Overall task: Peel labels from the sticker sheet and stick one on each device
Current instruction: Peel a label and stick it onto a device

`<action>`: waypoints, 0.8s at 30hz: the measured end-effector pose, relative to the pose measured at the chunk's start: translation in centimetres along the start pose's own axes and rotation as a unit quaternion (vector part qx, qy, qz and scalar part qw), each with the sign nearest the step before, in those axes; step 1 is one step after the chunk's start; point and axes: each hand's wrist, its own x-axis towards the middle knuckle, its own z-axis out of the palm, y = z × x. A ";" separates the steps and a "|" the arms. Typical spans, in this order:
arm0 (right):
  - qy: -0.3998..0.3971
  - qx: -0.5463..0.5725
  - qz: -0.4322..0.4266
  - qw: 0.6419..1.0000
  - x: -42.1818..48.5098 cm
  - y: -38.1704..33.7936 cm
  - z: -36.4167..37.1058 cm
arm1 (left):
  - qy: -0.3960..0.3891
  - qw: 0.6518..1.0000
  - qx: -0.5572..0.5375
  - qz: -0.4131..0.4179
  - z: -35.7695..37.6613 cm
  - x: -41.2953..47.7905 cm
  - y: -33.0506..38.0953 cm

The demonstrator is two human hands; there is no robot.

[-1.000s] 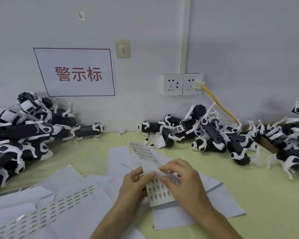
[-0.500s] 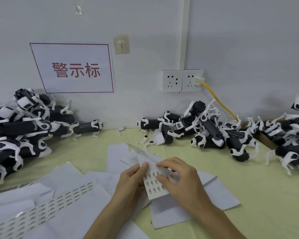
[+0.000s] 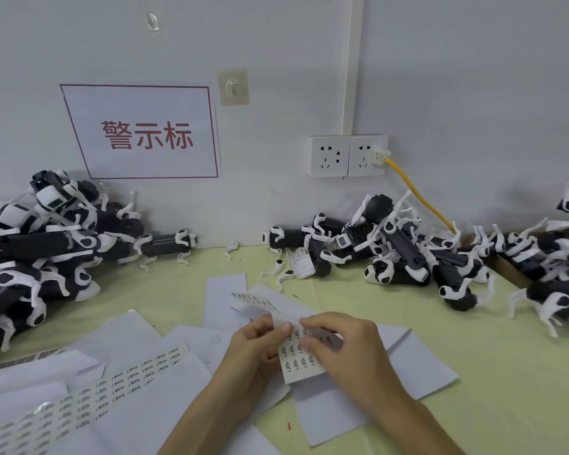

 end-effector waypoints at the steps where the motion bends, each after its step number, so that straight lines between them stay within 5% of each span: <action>1: 0.003 0.001 -0.003 1.000 0.0 0.0 0.1 | 0.006 1.000 -0.005 -0.002 0.0 0.1 0.0; 24: 0.052 -0.026 -0.118 0.991 -0.1 0.2 0.6 | 0.036 0.999 -0.038 -0.016 0.2 0.0 0.1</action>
